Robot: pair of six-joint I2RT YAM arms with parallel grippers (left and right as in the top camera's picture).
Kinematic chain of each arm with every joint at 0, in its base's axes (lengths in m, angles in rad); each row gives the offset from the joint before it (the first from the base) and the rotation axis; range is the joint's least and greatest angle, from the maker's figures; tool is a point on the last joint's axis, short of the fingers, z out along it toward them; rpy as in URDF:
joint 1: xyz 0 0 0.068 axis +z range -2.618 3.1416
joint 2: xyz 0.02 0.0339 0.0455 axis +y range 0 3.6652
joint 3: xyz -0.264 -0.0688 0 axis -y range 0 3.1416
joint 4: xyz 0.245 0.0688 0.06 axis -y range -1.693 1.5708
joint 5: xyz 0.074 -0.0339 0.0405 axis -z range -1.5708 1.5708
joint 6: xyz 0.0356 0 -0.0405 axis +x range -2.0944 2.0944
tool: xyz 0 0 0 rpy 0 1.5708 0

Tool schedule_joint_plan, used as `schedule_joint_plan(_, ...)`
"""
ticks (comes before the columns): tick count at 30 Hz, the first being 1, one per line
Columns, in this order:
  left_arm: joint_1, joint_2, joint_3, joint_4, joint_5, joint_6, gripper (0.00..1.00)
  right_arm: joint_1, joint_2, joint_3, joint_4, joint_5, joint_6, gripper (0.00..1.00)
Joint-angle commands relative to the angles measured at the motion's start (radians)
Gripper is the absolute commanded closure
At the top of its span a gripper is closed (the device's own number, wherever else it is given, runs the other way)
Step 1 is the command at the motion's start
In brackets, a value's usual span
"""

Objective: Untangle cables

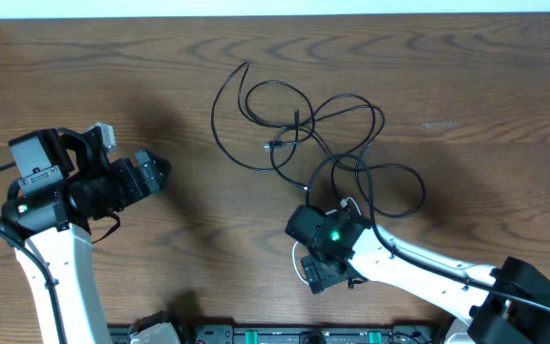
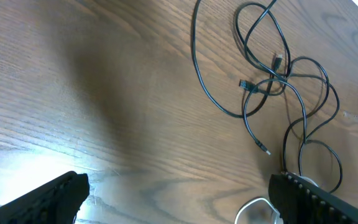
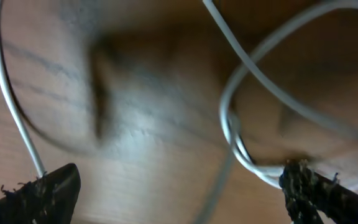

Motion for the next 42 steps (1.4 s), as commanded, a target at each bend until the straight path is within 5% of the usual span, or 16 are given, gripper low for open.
schedule_joint_plan(1, 0.004, -0.010, 0.013, -0.003, 0.016, 0.011, 0.02, 0.003, -0.010, -0.059, 0.093, -0.007, 0.037, 0.01)
schedule_joint_plan(12, 0.004, -0.010, 0.013, -0.003, 0.016, 0.011, 0.02, 0.003, -0.008, -0.151, 0.294, 0.030, 0.145, 0.08)
schedule_joint_plan(29, 0.004, -0.010, 0.013, -0.003, 0.016, 0.011, 0.02, 0.000, -0.008, -0.155, 0.298, 0.060, 0.186, 0.99)
schedule_joint_plan(36, 0.004, -0.010, 0.013, -0.003, 0.016, 0.011, 0.02, -0.034, -0.009, -0.145, 0.301, 0.100, 0.181, 0.99)
schedule_joint_plan(42, 0.004, -0.010, 0.013, -0.002, 0.016, 0.011, 0.02, -0.161, -0.063, -0.007, 0.280, 0.111, 0.005, 0.99)
